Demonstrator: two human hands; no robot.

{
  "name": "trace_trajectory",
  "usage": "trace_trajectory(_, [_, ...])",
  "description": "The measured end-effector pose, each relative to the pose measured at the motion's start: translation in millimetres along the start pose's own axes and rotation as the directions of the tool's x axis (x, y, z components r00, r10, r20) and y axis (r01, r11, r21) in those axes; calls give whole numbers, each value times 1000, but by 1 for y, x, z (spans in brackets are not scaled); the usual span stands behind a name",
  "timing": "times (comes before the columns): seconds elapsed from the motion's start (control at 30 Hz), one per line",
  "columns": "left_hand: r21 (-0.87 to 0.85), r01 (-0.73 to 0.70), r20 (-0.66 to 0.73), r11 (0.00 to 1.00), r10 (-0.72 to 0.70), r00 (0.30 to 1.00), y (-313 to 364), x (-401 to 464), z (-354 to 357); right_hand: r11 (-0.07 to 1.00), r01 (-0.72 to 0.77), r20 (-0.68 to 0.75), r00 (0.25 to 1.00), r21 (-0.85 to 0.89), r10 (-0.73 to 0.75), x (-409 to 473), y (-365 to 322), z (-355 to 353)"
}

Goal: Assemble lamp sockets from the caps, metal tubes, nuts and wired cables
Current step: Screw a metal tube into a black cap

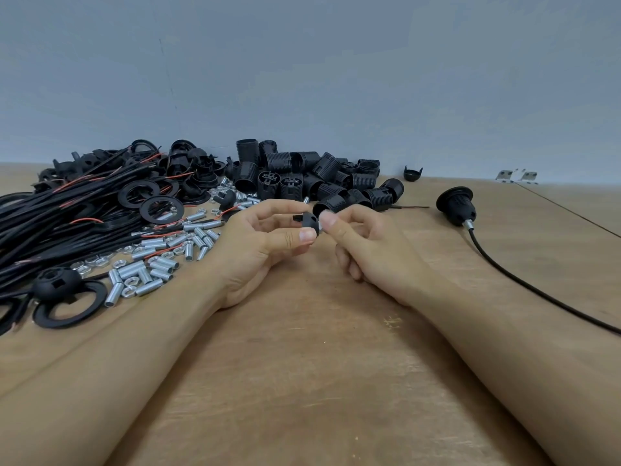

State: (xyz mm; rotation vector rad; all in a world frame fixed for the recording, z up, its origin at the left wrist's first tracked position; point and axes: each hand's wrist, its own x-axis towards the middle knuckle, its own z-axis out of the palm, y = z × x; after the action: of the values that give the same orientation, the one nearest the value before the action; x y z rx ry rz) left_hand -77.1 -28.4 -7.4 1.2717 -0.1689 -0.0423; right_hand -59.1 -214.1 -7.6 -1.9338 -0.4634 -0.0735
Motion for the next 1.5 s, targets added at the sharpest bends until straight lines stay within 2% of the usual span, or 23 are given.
trace_trajectory(0.13, [60, -7, 28, 998, 5, 1000, -1, -2, 2, 1000, 6, 35, 999, 12, -6, 0, 2, 1])
trace_trajectory(0.3, [39, -4, 15, 999, 3, 1000, 0, -1, 1, 999, -4, 65, 998, 53, 0, 0, -2, -1])
trace_trajectory(0.47, [114, -52, 47, 992, 47, 998, -1, -2, 2, 1000, 0, 94, 996, 5, -1, 0, 0, -1])
trace_trajectory(0.67, [306, -163, 42, 938, 158, 987, -2, -5, 3, 994, -58, 108, 993, 94, 47, 2, -3, 1])
trace_trajectory(0.83, [423, -214, 35, 881, 220, 975, -3, -4, 0, 997, -59, 71, 996, 46, 56, 4, 2, 1])
trace_trajectory(1.0, [451, -271, 27, 851, 291, 956, -1, -6, -4, 999, 4, 83, 996, 53, -8, 5, 2, 1])
trace_trajectory(1.1, [478, -301, 82, 825, 300, 951, -6, -6, -5, 996, -30, 131, 991, 82, 19, 3, 2, 1])
trace_trajectory(1.17, [579, -312, 99, 753, 314, 944, -6, -8, -5, 993, -55, 144, 989, 103, 39, 2, 1, 2])
trace_trajectory(1.27, [795, -350, 129, 495, 426, 895, 1, -8, -16, 996, -63, 62, 996, 60, 59, 2, 0, 5])
trace_trajectory(1.33, [949, -197, 35, 246, 538, 842, 14, -3, -34, 988, -103, 25, 995, 115, 101, 3, 1, 4])
trace_trajectory(1.37, [994, -30, -40, 105, 604, 796, 21, 0, -47, 984, -119, 23, 993, 133, 117, 4, 1, 4])
trace_trajectory(1.4, [986, 167, -130, 8, 658, 741, 28, 1, -62, 982, -128, 27, 992, 136, 125, 4, 0, 3])
trace_trajectory(1.43, [940, 340, -231, -21, 695, 680, 34, 0, -77, 982, -131, 32, 991, 135, 128, 4, 0, 3])
trace_trajectory(1.5, [817, 575, -440, 45, 694, 570, 41, -7, -103, 984, -126, 39, 992, 122, 122, 4, 0, 4])
